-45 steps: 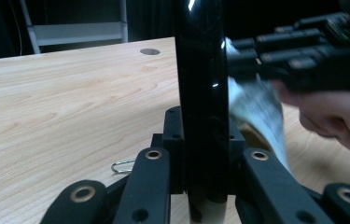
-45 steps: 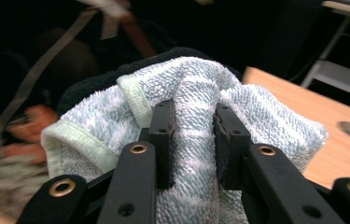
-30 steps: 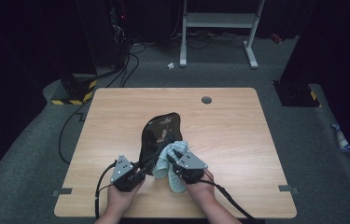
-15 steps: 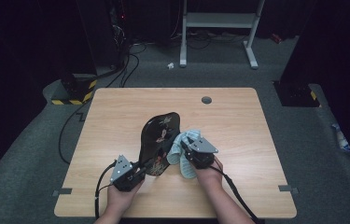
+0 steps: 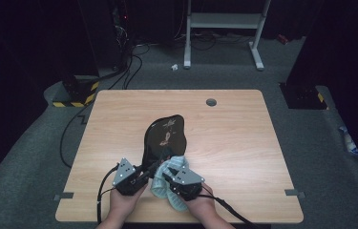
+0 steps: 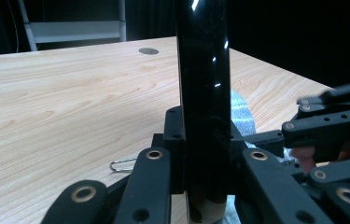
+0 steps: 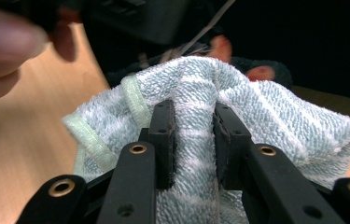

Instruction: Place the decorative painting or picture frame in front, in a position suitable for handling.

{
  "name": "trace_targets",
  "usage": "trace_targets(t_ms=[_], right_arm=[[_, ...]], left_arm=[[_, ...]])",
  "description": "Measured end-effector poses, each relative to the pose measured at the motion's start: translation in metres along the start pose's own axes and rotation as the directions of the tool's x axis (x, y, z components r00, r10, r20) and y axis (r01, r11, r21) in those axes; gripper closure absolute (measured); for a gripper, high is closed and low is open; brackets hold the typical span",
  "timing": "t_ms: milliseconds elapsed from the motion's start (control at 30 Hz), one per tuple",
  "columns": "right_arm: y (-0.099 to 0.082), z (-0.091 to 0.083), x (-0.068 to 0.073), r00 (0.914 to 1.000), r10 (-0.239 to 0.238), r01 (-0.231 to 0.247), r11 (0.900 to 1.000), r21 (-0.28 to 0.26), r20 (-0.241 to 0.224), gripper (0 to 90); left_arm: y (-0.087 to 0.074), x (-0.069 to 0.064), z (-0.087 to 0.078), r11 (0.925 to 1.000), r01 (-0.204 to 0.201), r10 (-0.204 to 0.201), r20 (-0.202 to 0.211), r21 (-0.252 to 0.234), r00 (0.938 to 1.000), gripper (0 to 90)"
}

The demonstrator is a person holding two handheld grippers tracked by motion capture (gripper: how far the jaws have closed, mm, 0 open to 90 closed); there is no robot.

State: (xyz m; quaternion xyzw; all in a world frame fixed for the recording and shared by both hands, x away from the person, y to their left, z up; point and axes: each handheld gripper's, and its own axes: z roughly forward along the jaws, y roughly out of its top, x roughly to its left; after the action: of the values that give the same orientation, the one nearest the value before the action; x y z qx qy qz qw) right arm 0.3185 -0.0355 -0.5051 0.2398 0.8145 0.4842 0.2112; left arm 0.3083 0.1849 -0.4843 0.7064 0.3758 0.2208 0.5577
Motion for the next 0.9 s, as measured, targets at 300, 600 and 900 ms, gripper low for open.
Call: trace_targets(t_ms=[300,600,900], right_arm=[[-0.003,0.005,-0.031,0.9953,0.021,-0.023,0.9994,0.026,0.094,71.0],[-0.005,0.012,-0.085,0.9628,0.096,-0.111,0.9929,0.043,0.252,71.1],[-0.007,0.010,-0.063,0.9802,0.077,-0.093,0.9925,0.080,0.182,71.2]], left_arm=[[0.000,0.001,0.000,1.0000,0.000,0.000,-0.002,0.002,1.0000,79.1],[0.000,0.001,0.001,1.0000,0.001,-0.001,0.001,-0.001,1.0000,79.0],[-0.001,0.001,0.001,1.0000,0.005,-0.005,0.003,-0.001,1.0000,79.2]])
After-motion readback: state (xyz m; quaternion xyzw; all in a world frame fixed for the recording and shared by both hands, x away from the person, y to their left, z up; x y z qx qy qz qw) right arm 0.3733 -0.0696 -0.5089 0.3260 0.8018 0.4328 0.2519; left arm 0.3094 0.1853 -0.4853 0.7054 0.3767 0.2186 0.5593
